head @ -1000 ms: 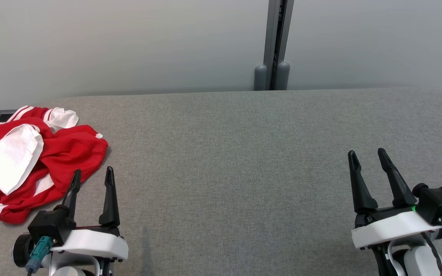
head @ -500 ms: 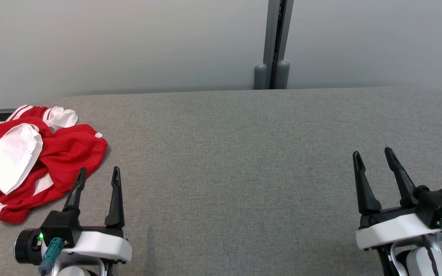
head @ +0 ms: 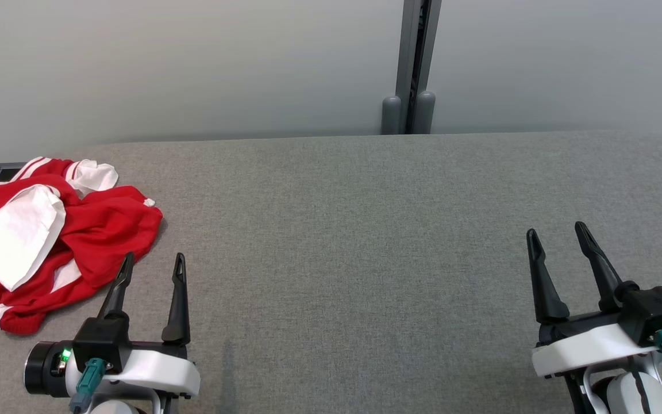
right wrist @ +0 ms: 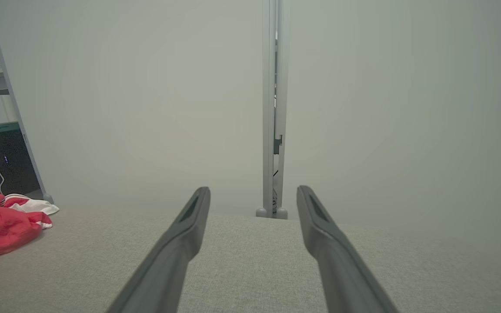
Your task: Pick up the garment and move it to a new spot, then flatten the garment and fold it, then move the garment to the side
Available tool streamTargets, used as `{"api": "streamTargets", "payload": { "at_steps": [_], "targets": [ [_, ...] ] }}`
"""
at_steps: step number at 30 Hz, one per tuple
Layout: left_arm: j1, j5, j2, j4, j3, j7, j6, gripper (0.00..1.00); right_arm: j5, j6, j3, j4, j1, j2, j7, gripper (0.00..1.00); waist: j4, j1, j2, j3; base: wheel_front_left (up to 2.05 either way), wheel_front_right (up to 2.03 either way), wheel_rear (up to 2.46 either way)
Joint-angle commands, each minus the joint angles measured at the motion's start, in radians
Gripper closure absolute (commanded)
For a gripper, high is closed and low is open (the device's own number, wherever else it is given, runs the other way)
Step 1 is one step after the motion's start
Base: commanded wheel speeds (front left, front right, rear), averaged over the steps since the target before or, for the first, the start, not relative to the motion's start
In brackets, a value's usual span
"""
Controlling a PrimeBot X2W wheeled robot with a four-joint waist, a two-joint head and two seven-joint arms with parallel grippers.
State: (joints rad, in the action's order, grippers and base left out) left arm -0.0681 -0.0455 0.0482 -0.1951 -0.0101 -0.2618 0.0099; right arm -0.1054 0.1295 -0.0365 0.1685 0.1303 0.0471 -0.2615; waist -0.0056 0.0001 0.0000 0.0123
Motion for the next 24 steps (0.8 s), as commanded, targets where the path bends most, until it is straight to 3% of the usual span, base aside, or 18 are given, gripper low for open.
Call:
{"api": "streamTargets", "payload": {
  "at_steps": [1, 16, 24],
  "targets": [
    [-0.004, -0.004, 0.004, -0.002, 0.005, -0.004, 0.002, 0.00, -0.002, 0.002, 0.005, 0.000, -0.010, 0.006, -0.006, 0.00, 0.000, -0.0001, 0.0000, 0.000, 0.00, 0.00, 0.00],
    [-0.011, -0.010, 0.004, -0.012, 0.007, -0.004, 0.001, 0.00, -0.016, 0.002, 0.004, 0.005, -0.013, 0.006, -0.006, 0.00, 0.010, -0.0001, 0.0000, -0.003, 0.00, 0.00, 0.00],
    [-0.010, -0.019, 0.004, -0.020, 0.015, -0.003, 0.004, 0.00, -0.033, 0.002, 0.000, -0.001, -0.014, 0.006, -0.006, 0.00, 0.048, -0.0001, 0.0000, -0.008, 0.00, 0.00, 0.00]
  ]
}}
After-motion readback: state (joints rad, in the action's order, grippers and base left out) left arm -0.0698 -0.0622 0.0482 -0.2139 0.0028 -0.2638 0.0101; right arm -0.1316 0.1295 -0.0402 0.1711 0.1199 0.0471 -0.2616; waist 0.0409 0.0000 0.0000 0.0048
